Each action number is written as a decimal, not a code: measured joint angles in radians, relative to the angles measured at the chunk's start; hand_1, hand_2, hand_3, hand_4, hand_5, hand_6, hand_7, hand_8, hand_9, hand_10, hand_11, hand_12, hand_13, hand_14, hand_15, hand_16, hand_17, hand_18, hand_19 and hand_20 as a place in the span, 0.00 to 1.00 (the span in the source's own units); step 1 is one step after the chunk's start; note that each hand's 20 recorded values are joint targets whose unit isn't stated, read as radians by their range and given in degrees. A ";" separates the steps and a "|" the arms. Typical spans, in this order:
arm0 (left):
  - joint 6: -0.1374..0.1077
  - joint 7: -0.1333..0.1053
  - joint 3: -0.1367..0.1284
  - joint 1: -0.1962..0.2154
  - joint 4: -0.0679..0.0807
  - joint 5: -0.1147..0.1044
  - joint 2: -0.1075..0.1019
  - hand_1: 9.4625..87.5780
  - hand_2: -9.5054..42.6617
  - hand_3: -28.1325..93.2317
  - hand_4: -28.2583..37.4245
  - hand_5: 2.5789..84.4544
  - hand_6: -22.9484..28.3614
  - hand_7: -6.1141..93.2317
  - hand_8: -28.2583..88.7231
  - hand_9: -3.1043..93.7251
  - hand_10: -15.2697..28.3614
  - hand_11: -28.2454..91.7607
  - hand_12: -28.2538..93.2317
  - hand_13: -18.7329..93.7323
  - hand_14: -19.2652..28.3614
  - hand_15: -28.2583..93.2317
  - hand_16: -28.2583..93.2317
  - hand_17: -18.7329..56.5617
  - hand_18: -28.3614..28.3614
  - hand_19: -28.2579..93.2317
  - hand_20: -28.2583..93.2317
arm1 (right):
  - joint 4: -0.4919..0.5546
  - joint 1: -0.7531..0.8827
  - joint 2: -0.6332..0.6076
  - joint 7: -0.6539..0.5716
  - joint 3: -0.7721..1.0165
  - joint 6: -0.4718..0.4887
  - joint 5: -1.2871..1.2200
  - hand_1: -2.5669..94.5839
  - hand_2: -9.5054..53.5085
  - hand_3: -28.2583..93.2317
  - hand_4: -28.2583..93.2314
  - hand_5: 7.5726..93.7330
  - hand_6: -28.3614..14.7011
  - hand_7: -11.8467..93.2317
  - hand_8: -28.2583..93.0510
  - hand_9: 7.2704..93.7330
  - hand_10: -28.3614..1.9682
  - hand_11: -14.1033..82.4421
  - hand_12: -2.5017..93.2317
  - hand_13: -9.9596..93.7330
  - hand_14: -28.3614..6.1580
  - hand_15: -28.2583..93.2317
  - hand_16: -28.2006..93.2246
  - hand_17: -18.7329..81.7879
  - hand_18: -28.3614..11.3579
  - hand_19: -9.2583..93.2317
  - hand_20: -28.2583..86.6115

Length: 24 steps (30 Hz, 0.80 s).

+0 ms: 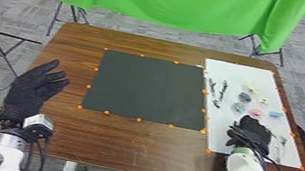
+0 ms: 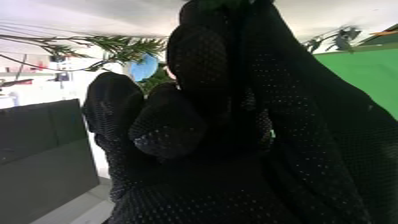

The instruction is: Arrange flowers

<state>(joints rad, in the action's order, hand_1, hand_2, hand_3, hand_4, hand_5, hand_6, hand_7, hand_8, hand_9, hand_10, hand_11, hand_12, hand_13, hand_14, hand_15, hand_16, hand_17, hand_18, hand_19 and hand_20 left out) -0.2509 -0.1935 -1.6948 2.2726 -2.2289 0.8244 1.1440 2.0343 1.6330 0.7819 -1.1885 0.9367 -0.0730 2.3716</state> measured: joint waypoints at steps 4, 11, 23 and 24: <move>0.000 0.000 -0.002 0.001 0.000 0.000 0.000 0.19 0.27 0.91 0.10 0.46 0.65 0.23 0.15 0.43 0.81 0.49 0.32 0.42 0.96 0.67 0.16 0.13 0.91 0.70 0.25 | 0.009 0.007 -0.008 -0.001 -0.003 -0.010 0.003 0.52 0.02 0.96 0.00 0.88 0.55 0.42 0.39 0.86 0.51 0.72 0.31 0.87 0.56 0.93 0.38 0.69 0.09 1.00 0.83; 0.000 0.000 -0.004 0.003 0.000 0.000 0.000 0.19 0.27 0.91 0.11 0.46 0.65 0.22 0.15 0.43 0.81 0.48 0.32 0.42 0.96 0.67 0.16 0.13 0.91 0.70 0.25 | 0.038 0.030 -0.021 -0.004 -0.010 -0.033 0.007 0.52 0.01 0.96 0.00 0.88 0.55 0.42 0.39 0.87 0.51 0.72 0.31 0.88 0.56 0.94 0.38 0.69 0.08 1.00 0.83; -0.001 -0.001 -0.006 0.005 -0.001 0.000 -0.001 0.19 0.27 0.91 0.10 0.46 0.65 0.22 0.15 0.43 0.81 0.49 0.32 0.42 0.96 0.67 0.16 0.13 0.91 0.70 0.25 | 0.071 -0.005 -0.047 -0.009 -0.036 -0.053 0.032 0.52 0.00 0.97 0.00 0.89 0.55 0.41 0.40 0.87 0.51 0.72 0.31 0.88 0.56 0.94 0.38 0.69 0.08 1.00 0.84; -0.001 -0.001 -0.006 0.006 -0.002 0.000 -0.001 0.19 0.27 0.91 0.10 0.46 0.65 0.22 0.15 0.43 0.81 0.49 0.32 0.42 0.96 0.67 0.16 0.13 0.91 0.70 0.25 | 0.073 -0.015 -0.047 -0.008 -0.041 -0.053 0.034 0.52 0.00 0.97 0.00 0.89 0.55 0.41 0.40 0.87 0.51 0.72 0.32 0.88 0.56 0.94 0.38 0.69 0.08 1.00 0.84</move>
<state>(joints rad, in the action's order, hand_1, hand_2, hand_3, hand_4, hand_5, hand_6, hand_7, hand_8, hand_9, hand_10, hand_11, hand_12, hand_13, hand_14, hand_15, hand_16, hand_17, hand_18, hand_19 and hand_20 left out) -0.2522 -0.1949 -1.7013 2.2784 -2.2307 0.8240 1.1427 2.1073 1.6179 0.7344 -1.1969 0.8960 -0.1263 2.4056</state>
